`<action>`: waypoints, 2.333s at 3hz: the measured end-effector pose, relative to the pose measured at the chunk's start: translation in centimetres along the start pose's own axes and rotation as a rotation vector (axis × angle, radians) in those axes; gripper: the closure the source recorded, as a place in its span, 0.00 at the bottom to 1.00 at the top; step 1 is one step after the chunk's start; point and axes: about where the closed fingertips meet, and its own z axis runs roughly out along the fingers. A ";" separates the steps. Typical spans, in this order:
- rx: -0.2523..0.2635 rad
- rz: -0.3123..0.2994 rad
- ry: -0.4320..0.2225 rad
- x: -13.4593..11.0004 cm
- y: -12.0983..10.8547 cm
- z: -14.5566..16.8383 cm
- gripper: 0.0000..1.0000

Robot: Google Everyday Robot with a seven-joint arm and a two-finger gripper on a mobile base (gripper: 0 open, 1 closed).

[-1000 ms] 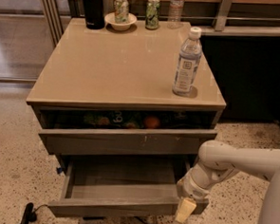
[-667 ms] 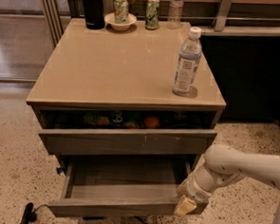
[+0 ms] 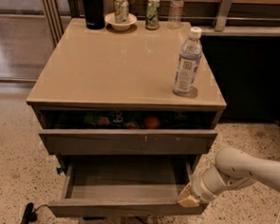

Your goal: Open middle drawer

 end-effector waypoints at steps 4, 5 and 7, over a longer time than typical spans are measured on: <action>0.134 -0.094 -0.134 -1.2 0.0 -0.3 1.00; 0.140 -0.181 -0.113 -3.1 0.1 0.1 1.00; 0.151 -0.327 -0.008 -6.4 -0.1 2.2 1.00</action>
Offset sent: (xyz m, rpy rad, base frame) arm 0.0023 -0.0164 0.0106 0.0630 -0.1706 -0.1224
